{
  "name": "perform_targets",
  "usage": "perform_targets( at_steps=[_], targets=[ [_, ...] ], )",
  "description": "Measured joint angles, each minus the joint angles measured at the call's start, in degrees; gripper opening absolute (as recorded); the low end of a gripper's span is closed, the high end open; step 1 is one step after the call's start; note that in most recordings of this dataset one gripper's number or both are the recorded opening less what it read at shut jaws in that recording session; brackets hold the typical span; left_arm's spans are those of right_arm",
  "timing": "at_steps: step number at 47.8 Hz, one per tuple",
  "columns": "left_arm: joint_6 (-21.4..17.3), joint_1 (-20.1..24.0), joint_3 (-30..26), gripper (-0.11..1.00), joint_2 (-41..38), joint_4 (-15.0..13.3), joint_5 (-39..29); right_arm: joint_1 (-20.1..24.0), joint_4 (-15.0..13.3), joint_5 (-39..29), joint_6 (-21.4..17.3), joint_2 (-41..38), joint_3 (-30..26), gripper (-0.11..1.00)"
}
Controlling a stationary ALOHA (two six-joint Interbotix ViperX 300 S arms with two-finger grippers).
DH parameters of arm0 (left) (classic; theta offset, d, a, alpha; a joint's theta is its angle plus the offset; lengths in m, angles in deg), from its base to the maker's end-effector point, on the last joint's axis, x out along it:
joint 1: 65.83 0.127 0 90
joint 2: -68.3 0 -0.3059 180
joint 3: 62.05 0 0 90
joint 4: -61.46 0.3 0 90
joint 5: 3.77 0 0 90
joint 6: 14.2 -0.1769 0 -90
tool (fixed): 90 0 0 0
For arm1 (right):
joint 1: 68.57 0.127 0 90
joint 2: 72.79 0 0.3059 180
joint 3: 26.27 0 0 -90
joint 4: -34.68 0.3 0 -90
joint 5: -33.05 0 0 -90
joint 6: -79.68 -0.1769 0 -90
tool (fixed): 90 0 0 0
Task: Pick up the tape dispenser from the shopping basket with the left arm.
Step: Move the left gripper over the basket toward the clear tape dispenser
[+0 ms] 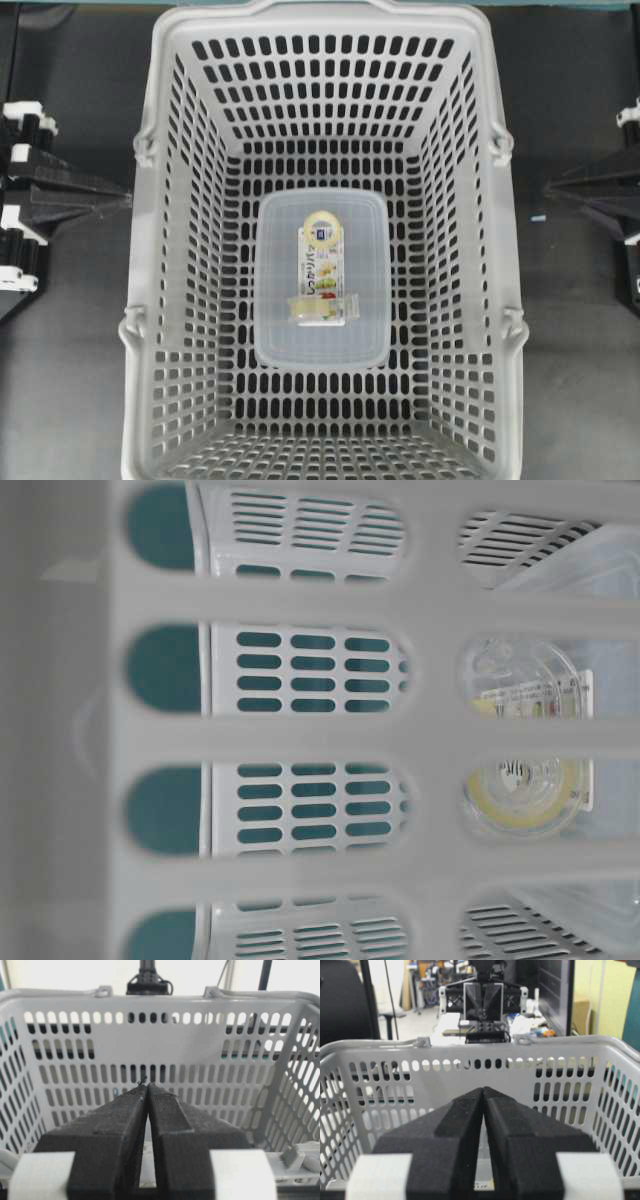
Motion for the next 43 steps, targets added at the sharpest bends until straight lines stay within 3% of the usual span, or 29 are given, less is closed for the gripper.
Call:
perform_targets(
  at_steps=[4, 12, 24, 29, 38, 43],
  targets=[
    [0.5, -0.4, -1.0, 0.00, 0.0, 0.8, -1.2, 0.0, 0.0, 0.0, -0.1, 0.1, 0.0, 0.00],
    [2.3, -3.9, -9.3, 0.00, -2.8, 2.1, -8.6, 0.0, 0.3, -0.3, -0.2, 0.3, -0.1, 0.00],
    [6.7, -5.0, -23.3, 0.00, -15.2, 2.1, -24.0, -0.7, 0.4, -4.4, -0.4, 0.3, 0.0, 0.01],
    [6.9, -5.2, -28.8, 0.00, -21.4, 2.2, -30.7, -0.7, 0.5, -5.4, -1.3, 0.6, -0.1, 0.19],
    [7.5, -5.4, -37.3, 0.00, -30.9, 2.2, -42.4, -0.7, 0.7, -7.4, -3.4, 1.2, -0.1, 0.73],
    [7.2, -5.6, -41.0, 0.00, -35.4, 2.2, -47.3, -0.7, 0.7, -8.7, -3.4, 1.4, -0.1, 0.79]
  ],
)
